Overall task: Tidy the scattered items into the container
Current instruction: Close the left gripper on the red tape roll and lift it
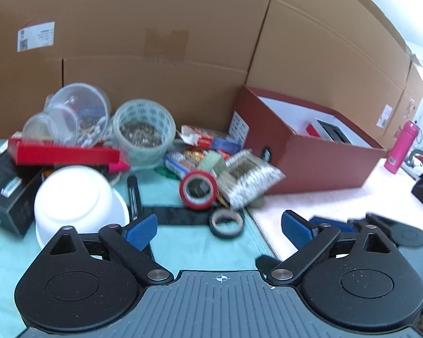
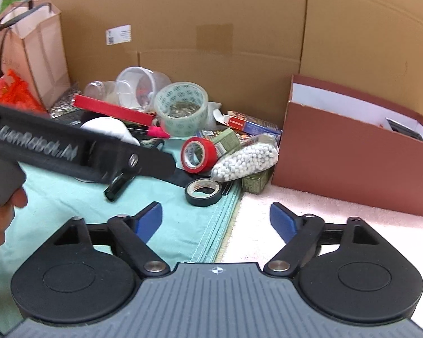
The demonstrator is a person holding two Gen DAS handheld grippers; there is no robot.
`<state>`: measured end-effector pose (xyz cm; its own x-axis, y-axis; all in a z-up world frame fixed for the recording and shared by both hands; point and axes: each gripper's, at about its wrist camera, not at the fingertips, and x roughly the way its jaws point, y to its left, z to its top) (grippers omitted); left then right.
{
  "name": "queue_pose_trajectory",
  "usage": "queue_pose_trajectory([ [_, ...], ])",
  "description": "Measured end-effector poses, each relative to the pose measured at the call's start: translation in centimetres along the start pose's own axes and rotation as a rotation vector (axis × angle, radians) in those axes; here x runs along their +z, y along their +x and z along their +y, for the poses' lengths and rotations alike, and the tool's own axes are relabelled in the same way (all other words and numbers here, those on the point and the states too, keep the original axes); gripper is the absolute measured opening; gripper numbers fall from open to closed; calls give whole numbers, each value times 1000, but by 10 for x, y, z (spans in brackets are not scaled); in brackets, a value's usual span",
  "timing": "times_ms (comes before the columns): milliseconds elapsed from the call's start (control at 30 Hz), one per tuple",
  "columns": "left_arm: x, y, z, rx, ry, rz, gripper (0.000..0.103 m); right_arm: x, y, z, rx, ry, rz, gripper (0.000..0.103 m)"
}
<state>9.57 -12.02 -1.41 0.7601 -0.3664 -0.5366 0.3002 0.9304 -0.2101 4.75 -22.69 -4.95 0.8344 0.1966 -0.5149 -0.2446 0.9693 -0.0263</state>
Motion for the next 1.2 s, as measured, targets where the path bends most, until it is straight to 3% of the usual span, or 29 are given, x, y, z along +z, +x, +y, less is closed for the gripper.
queue_pose_trajectory([
  [67,6,10,5,15,-1,-3,93,2,5,-2,-14,15,2,77],
  [333,13,56,18,52,-64,85,58,10,25,-8,-45,29,25,67],
  [533,17,72,27,99,-98,89,52,14,37,-9,-33,38,33,60],
  [1000,24,102,31,152,-96,123,48,18,59,-4,0,36,69,24],
  [1067,23,105,32,144,-97,136,41,18,61,-2,3,30,72,21],
  [1100,23,106,32,137,-97,139,26,18,62,-2,5,27,73,20],
  [1200,22,107,30,139,-84,134,25,17,65,-1,10,25,81,18],
])
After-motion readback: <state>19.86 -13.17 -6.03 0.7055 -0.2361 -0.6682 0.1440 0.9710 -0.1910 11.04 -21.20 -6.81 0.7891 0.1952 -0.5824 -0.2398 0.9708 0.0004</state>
